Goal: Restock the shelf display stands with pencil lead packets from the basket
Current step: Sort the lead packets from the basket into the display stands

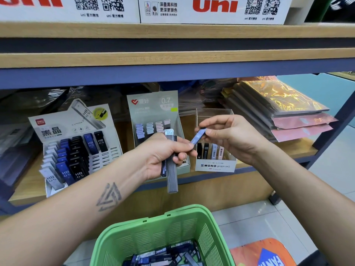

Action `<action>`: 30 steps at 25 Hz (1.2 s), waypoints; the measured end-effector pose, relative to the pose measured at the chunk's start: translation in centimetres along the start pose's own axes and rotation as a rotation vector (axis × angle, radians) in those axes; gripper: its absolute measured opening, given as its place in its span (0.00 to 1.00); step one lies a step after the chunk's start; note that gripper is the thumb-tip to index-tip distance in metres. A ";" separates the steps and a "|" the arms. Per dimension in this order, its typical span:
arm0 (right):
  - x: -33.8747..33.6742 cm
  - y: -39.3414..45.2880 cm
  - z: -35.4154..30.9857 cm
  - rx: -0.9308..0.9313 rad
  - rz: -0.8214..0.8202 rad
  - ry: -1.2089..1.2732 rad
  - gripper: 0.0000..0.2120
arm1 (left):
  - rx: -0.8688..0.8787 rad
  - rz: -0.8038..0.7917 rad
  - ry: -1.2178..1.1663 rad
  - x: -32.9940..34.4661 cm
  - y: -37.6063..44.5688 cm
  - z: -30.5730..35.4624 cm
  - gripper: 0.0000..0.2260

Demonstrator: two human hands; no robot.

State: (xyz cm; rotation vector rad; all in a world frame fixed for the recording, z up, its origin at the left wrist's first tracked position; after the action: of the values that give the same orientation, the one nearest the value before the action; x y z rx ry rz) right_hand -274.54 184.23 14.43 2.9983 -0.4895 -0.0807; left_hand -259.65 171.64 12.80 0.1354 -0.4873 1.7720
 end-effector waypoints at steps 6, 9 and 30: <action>-1.1 -0.3 0.1 -0.027 -0.014 -0.035 0.13 | 0.013 0.030 -0.012 0.5 0.7 -0.2 0.06; -1.6 -0.5 -0.2 -0.049 -0.002 -0.058 0.13 | 0.008 0.017 -0.063 0.7 1.0 0.0 0.02; -1.1 0.6 2.6 0.156 0.214 -1.360 0.05 | -0.089 0.003 0.025 0.5 1.0 -0.6 0.13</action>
State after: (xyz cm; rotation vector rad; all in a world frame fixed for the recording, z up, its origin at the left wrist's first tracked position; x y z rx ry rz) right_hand -275.94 183.74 11.94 2.5017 -0.8754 -2.1324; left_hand -260.68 172.16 12.21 0.0498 -0.5474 1.7494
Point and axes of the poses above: each hand's wrist, its own y-axis towards the middle knuckle, its own x-axis out of the palm, z = x × y, the point moved 3 cm from there along y, towards the middle knuckle, and after that the axes turned 13 degrees about -z, right-handed, at the moved point
